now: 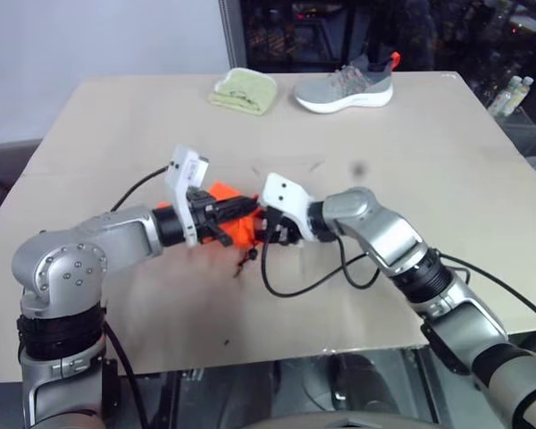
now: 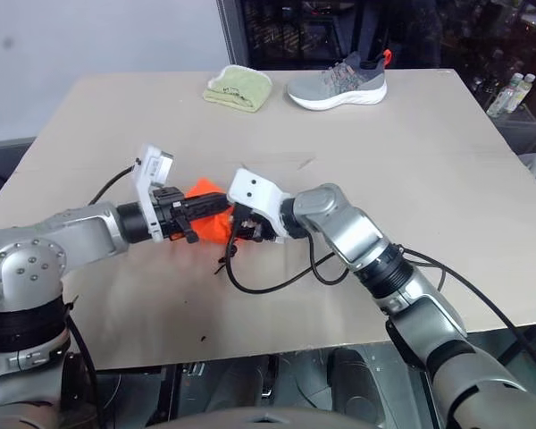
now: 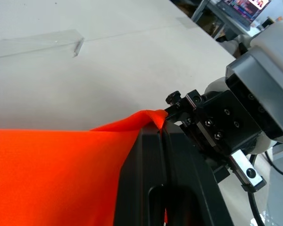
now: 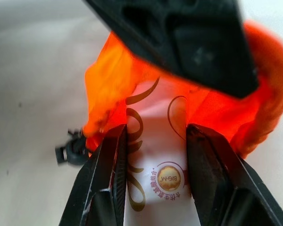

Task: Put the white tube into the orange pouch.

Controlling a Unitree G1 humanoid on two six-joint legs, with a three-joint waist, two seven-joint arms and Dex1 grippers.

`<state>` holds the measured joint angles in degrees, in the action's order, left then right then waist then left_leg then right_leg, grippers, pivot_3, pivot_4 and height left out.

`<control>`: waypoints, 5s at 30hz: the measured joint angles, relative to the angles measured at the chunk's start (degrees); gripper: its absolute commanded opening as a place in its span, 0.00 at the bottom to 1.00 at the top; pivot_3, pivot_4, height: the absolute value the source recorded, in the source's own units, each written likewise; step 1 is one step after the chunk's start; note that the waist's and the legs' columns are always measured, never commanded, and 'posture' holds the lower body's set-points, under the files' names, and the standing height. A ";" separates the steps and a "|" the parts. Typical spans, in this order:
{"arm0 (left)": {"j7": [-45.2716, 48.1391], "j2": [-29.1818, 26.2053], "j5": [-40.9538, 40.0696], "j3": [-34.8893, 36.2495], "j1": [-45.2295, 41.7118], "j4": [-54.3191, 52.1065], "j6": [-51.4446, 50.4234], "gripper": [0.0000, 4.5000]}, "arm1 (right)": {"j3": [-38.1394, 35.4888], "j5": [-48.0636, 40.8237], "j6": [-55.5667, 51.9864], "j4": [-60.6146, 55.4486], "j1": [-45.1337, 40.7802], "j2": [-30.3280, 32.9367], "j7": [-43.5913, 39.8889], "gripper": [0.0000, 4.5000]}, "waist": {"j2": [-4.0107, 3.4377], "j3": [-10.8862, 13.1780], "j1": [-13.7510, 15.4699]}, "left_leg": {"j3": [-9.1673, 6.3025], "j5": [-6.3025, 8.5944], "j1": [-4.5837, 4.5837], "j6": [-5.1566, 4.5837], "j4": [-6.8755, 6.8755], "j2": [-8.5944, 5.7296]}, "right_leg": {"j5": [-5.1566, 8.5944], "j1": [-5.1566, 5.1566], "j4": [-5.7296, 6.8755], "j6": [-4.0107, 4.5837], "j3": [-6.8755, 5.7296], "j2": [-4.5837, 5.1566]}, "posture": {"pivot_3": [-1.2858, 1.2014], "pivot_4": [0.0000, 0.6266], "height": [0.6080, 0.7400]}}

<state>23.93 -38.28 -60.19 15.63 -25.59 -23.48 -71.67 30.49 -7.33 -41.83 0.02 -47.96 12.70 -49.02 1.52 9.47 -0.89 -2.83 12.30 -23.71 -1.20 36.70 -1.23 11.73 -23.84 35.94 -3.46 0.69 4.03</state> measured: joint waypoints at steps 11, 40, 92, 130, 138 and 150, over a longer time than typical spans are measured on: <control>-8.32 4.42 -4.25 2.15 5.26 -2.60 -0.39 0.00 | -5.87 -0.42 -0.48 12.96 -2.44 -12.30 6.55 0.53 | 0.02 -0.01 -0.17 | -0.06 -0.08 0.04 0.12 -0.15 0.00 | -0.01 -0.09 0.14 0.02 0.01 -0.01 | 0.52 0.24 1.00; -14.58 8.97 -15.46 6.77 -0.98 12.31 4.14 0.00 | -21.11 -20.27 -24.86 -18.42 17.64 -5.57 16.74 0.96 | 0.07 -0.05 -0.05 | -0.09 0.03 0.09 -0.09 -0.14 -0.07 | 0.00 -0.04 0.19 0.02 -0.02 0.01 | 0.52 0.24 1.00; -34.35 15.16 -23.45 -0.51 -11.46 17.41 20.40 0.00 | -23.57 -27.42 -19.78 -13.40 18.71 -2.77 19.51 0.96 | 0.04 0.01 0.10 | -0.21 0.01 0.02 -0.09 -0.14 -0.11 | 0.00 0.04 0.01 0.01 -0.13 -0.01 | 0.52 0.24 1.00; -32.44 19.73 -14.18 -0.40 -13.03 19.47 19.60 0.00 | -23.06 -22.45 -5.37 -1.70 13.05 -12.21 22.96 0.96 | 0.03 0.01 0.08 | -0.25 -0.09 0.01 0.09 -0.12 -0.12 | -0.01 0.04 0.03 0.01 -0.15 -0.01 | 0.52 0.24 1.00; -31.25 18.66 -13.64 -0.45 -13.03 19.47 18.72 0.00 | -26.55 -22.98 -5.47 -1.79 13.06 -11.87 24.12 0.96 | 0.03 0.01 0.07 | -0.25 -0.08 0.02 0.07 -0.13 -0.12 | -0.01 0.04 0.04 0.01 -0.16 -0.02 | 0.52 0.24 1.00; -22.75 14.24 -8.34 -2.33 -13.11 19.47 16.73 0.00 | -26.54 -23.30 -3.29 0.35 12.57 -14.35 21.95 0.96 | 0.02 0.02 -0.08 | -0.23 -0.08 0.02 0.07 -0.16 -0.12 | -0.01 0.03 0.03 0.01 -0.15 -0.02 | 0.52 0.24 1.00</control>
<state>1.18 -24.04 -68.53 13.30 -38.70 -4.02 -54.94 3.95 -30.63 -45.12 0.37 -35.39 -1.65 -27.08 1.54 9.49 -0.97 -3.06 12.23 -23.68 -1.13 36.54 -1.35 11.73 -23.81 35.97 -3.45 0.54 4.01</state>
